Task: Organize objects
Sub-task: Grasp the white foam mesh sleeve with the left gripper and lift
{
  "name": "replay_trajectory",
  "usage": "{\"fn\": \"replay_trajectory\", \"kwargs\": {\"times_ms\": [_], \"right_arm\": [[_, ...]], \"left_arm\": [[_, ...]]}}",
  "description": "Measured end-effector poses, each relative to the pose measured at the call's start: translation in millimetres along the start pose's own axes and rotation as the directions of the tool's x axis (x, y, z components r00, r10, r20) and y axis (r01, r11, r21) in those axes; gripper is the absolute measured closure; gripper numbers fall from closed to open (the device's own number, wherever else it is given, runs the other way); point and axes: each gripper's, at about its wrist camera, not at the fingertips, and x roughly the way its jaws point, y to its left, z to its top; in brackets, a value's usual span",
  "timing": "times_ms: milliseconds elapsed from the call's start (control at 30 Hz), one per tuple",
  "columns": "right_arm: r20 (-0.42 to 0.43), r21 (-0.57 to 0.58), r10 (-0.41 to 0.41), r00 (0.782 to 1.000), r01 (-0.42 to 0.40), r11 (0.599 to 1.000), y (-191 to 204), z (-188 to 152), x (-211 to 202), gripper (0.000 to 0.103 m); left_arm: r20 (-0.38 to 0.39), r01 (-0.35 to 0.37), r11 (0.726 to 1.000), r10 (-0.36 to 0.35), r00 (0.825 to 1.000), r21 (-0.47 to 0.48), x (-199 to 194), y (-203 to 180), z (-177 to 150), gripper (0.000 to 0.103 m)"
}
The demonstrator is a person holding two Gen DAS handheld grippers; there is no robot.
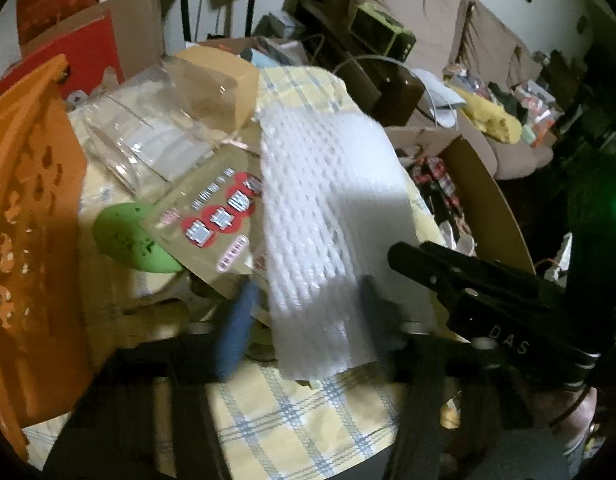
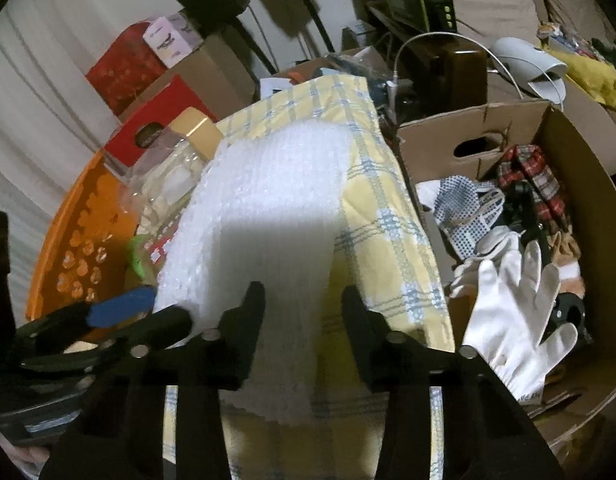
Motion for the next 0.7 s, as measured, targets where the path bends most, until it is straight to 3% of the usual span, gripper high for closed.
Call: {"fn": "replay_trajectory", "kwargs": {"times_ms": [267, 367, 600, 700], "right_arm": [[0.019, -0.012, -0.008, 1.000, 0.008, 1.000, 1, -1, -8, 0.075], [0.033, -0.030, -0.001, 0.999, 0.002, 1.000, 5, -2, -13, 0.088], [0.098, -0.088, 0.032, 0.995, -0.023, 0.996, 33, 6, -48, 0.089], [0.135, -0.104, 0.054, 0.989, -0.040, 0.994, 47, 12, -68, 0.087]], "left_arm": [[0.020, 0.006, 1.000, -0.006, 1.000, 0.001, -8, 0, -1, 0.089], [0.043, 0.014, 1.000, -0.015, 0.999, 0.024, -18, -4, 1, 0.091], [0.143, 0.049, 0.996, -0.059, 0.988, 0.070, -67, -9, 9, 0.091], [0.209, 0.058, 0.996, -0.072, 0.975, 0.073, -105, -1, 12, 0.092]]}}
